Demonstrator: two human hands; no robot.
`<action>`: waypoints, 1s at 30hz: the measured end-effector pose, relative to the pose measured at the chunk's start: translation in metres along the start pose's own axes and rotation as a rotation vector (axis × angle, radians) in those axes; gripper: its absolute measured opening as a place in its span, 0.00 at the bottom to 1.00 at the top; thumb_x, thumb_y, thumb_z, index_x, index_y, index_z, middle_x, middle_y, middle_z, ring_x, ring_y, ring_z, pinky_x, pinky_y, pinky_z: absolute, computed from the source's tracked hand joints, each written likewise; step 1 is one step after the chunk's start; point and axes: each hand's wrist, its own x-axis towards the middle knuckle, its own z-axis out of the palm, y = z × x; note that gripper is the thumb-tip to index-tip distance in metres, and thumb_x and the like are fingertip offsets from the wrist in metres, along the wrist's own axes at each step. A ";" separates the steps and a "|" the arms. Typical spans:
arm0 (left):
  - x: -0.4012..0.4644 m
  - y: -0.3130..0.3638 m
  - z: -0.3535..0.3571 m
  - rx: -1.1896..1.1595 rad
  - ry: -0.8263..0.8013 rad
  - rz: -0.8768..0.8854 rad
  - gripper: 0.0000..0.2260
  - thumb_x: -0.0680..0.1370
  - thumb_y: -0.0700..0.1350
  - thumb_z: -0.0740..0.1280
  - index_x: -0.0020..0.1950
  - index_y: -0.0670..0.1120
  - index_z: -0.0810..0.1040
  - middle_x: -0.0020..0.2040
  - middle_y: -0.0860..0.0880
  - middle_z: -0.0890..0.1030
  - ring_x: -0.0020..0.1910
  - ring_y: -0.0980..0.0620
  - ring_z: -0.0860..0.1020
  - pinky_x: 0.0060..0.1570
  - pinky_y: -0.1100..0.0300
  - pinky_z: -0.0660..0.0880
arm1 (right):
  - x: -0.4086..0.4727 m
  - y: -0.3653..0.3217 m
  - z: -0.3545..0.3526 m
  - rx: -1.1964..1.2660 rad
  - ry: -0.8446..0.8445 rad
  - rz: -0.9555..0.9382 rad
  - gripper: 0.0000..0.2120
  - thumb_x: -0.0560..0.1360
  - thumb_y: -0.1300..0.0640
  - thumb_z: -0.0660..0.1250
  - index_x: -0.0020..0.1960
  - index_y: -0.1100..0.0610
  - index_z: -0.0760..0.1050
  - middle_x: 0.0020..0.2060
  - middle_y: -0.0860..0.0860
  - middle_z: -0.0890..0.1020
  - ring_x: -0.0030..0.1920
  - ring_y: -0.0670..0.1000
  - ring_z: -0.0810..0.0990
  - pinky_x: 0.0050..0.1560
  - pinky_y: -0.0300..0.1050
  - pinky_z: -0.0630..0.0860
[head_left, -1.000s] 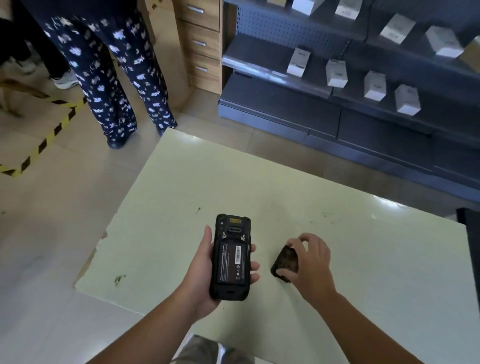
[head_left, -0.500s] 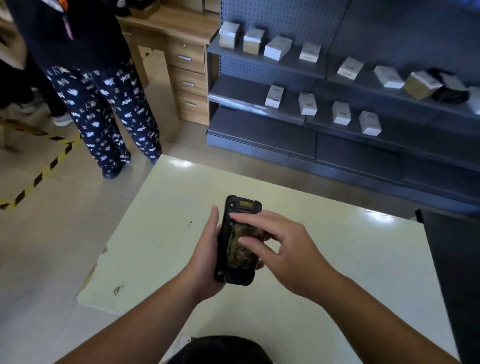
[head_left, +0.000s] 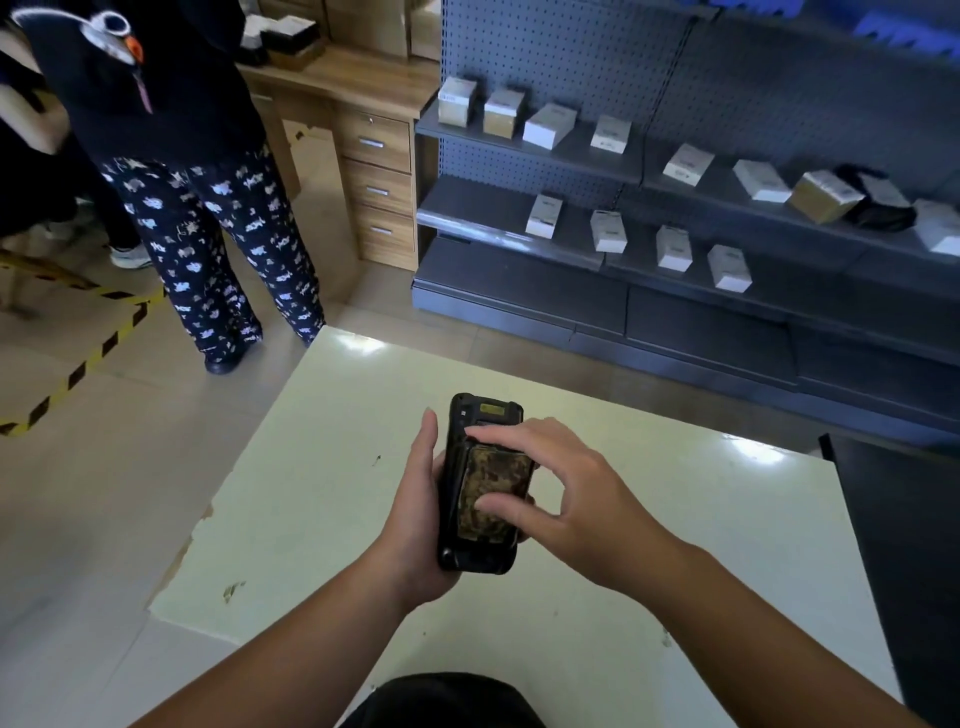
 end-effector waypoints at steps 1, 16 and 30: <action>-0.001 0.001 0.002 0.004 -0.013 0.005 0.34 0.77 0.72 0.54 0.62 0.47 0.84 0.45 0.42 0.85 0.42 0.41 0.83 0.37 0.52 0.81 | -0.001 0.003 0.001 -0.039 0.017 -0.013 0.23 0.78 0.48 0.73 0.71 0.39 0.73 0.59 0.35 0.74 0.65 0.45 0.70 0.65 0.37 0.68; -0.005 -0.001 0.017 0.031 -0.051 0.001 0.29 0.79 0.68 0.55 0.58 0.49 0.86 0.50 0.43 0.86 0.45 0.43 0.83 0.41 0.52 0.81 | -0.009 0.008 -0.006 0.098 0.112 0.025 0.22 0.73 0.53 0.78 0.66 0.45 0.79 0.59 0.42 0.70 0.64 0.43 0.71 0.62 0.30 0.70; -0.004 0.000 0.016 0.079 -0.189 0.006 0.27 0.75 0.65 0.63 0.63 0.46 0.82 0.47 0.41 0.81 0.44 0.43 0.81 0.42 0.51 0.81 | -0.008 0.008 -0.007 -0.116 0.038 -0.015 0.23 0.76 0.43 0.72 0.69 0.45 0.76 0.61 0.41 0.72 0.65 0.49 0.69 0.67 0.46 0.69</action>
